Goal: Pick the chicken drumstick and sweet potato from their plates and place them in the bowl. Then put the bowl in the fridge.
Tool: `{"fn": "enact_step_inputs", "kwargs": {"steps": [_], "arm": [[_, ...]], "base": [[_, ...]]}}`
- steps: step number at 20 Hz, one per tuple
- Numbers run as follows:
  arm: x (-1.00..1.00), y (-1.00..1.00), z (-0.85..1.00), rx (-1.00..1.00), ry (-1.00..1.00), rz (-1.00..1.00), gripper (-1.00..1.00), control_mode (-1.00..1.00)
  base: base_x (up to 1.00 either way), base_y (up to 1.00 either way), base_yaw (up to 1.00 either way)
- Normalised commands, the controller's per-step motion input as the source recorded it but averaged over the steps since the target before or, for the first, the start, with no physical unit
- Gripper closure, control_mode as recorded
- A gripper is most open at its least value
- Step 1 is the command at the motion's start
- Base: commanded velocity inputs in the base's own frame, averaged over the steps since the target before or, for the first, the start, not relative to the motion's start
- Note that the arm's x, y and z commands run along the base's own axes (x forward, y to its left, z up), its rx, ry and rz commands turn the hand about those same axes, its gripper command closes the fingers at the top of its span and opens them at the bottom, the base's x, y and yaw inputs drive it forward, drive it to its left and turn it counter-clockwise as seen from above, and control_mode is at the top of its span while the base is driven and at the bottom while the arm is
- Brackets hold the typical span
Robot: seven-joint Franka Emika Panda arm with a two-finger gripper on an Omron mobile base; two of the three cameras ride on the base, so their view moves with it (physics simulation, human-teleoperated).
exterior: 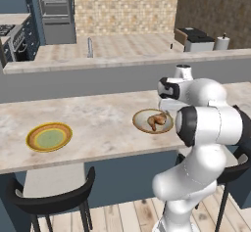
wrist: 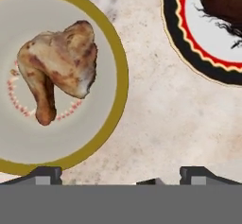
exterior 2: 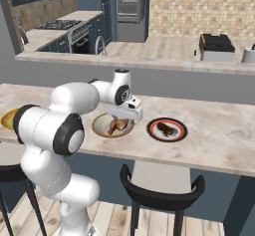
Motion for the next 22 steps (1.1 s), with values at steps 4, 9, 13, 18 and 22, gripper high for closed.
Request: {"fn": "enact_step_inputs", "kwargs": {"steps": [4,9,13,18,22], "arm": [[-0.22,-0.54,0.10,0.02,0.00,0.30,-1.00,-1.00],[-0.17,-0.57,0.04,0.00,0.00,0.28,-1.00,-1.00],[-0.05,-0.48,0.00,0.00,0.00,0.26,-1.00,-1.00],[0.00,-0.38,0.00,0.00,-0.02,0.30,-1.00,-1.00],[0.06,-0.34,0.00,0.00,0.00,0.29,-1.00,-1.00]], "base": [[0.00,0.00,0.00],[0.00,0.00,0.00],[0.00,0.00,0.00],[0.00,0.00,0.00],[0.00,0.00,0.00]]}}
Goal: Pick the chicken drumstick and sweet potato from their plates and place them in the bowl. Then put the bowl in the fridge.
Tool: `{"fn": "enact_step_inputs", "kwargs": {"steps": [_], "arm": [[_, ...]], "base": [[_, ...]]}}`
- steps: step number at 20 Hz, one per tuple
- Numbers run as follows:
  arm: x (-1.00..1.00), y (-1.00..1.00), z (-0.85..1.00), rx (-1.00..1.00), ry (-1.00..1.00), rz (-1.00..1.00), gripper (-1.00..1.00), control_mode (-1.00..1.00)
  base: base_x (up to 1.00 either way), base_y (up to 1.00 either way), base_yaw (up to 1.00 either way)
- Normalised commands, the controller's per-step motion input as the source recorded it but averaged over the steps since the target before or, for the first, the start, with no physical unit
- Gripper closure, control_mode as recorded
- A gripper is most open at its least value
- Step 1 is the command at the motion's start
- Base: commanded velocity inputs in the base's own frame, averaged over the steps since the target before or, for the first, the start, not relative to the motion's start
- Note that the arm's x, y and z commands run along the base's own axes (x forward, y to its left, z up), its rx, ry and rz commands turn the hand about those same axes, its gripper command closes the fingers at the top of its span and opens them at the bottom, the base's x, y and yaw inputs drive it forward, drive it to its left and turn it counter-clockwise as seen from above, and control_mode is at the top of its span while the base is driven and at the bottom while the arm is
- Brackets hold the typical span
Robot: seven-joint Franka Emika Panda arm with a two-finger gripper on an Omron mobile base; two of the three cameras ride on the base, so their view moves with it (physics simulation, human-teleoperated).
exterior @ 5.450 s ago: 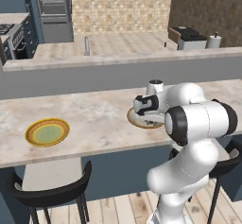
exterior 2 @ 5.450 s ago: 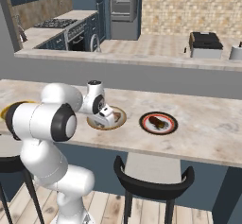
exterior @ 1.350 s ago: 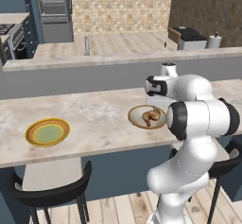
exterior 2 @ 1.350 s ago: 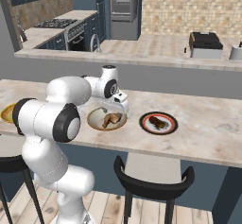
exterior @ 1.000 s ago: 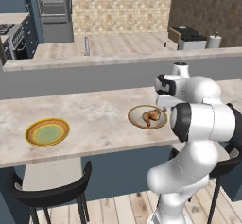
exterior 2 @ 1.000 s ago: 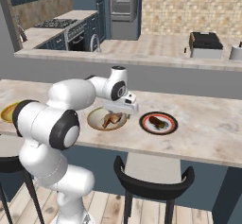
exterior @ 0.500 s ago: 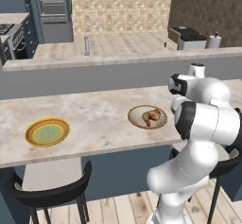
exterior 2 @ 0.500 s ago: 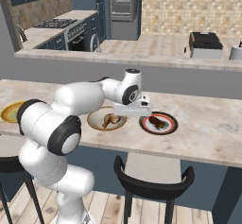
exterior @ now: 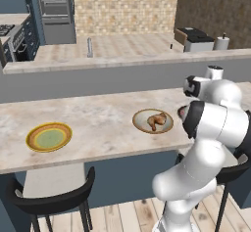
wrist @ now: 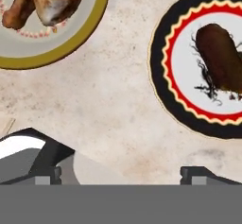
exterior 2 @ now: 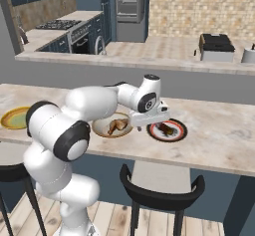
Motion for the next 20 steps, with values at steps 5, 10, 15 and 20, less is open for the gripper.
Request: {"fn": "enact_step_inputs", "kwargs": {"steps": [5,10,15,20], "arm": [[0.30,-0.23,0.00,0.00,0.00,0.17,-1.00,-1.00],[0.31,-0.10,0.00,0.00,0.01,0.10,-1.00,-1.00],[0.34,-0.06,-0.05,0.00,0.00,0.01,-1.00,-1.00],[0.29,-0.12,-0.15,0.00,0.00,0.00,-1.00,-1.00]], "base": [[0.00,0.00,0.00],[0.00,0.00,0.00],[0.00,0.00,0.00],[0.00,0.00,0.00]]}}
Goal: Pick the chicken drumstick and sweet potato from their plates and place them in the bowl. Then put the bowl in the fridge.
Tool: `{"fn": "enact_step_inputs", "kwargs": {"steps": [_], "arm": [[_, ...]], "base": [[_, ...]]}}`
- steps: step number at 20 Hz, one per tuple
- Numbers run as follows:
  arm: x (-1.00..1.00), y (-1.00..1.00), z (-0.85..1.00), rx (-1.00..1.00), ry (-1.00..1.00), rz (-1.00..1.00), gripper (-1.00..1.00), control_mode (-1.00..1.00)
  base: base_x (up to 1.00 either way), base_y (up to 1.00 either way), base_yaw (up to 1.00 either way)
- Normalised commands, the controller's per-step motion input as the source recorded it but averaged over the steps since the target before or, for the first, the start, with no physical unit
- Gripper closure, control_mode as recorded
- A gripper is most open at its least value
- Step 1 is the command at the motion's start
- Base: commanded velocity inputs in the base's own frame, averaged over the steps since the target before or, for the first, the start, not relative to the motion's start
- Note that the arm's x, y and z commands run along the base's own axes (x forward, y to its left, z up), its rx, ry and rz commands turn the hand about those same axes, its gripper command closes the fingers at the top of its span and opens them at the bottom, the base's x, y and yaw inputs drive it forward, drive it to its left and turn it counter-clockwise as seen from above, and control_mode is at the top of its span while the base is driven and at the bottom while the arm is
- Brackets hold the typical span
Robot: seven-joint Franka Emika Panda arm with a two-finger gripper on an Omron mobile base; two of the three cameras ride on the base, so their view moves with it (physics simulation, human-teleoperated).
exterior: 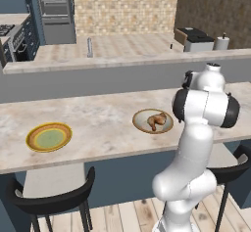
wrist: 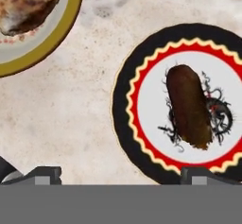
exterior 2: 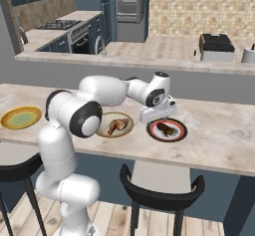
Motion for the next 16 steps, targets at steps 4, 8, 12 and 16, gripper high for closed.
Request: {"fn": "enact_step_inputs", "kwargs": {"steps": [4,8,12,16], "arm": [[0.21,-0.10,-0.20,0.00,-0.01,0.00,-1.00,-1.00],[0.24,-0.05,-0.24,0.00,-0.02,-0.03,-1.00,-1.00],[0.22,-0.02,-0.28,0.00,-0.02,-0.02,-1.00,-1.00],[0.07,-0.02,-0.17,0.00,-0.05,0.00,-1.00,-1.00]], "base": [[0.00,0.00,0.00],[0.00,0.00,0.00],[0.00,0.00,0.00],[0.00,0.00,0.00]]}}
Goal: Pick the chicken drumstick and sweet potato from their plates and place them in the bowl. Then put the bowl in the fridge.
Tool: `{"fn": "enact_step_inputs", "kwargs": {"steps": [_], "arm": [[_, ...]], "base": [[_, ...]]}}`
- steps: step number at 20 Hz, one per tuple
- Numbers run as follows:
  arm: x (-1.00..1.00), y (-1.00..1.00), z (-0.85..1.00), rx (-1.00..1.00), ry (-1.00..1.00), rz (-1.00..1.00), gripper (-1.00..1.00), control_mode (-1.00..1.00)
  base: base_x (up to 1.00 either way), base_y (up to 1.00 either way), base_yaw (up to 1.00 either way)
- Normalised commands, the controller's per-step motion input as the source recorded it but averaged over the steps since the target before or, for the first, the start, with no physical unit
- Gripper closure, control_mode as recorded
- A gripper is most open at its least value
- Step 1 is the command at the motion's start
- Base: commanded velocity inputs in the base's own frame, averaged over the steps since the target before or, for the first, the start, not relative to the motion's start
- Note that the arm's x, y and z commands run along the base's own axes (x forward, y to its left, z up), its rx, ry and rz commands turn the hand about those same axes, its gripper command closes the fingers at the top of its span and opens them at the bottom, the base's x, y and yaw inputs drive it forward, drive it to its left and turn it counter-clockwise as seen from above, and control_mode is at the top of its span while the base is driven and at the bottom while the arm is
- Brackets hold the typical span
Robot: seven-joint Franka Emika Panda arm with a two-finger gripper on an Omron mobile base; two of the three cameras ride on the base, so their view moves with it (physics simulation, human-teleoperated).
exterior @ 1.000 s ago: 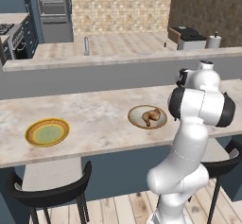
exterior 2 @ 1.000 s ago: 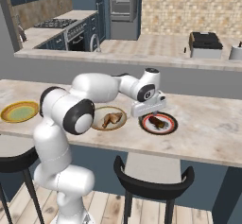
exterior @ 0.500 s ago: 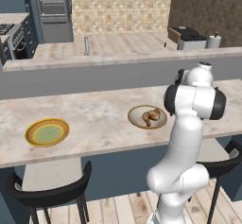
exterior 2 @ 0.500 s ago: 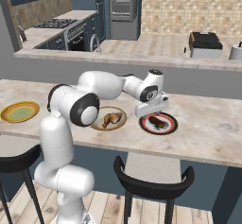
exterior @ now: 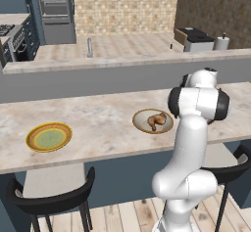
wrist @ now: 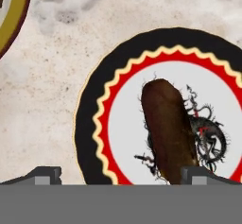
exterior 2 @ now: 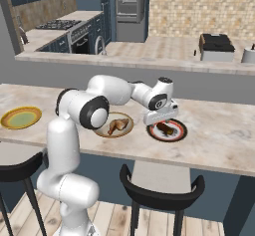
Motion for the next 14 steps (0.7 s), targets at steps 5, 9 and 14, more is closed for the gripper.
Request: {"fn": "enact_step_inputs", "kwargs": {"steps": [5,9,14], "arm": [[0.01,-0.03,-0.12,-0.05,-0.04,0.00,-1.00,-1.00],[0.09,-0.05,-0.13,-0.05,-0.01,0.00,-1.00,-1.00],[0.13,-0.01,-0.09,-0.05,0.00,0.00,-1.00,-1.00]], "base": [[0.00,0.00,0.00],[0.00,0.00,0.00],[0.00,0.00,0.00]]}}
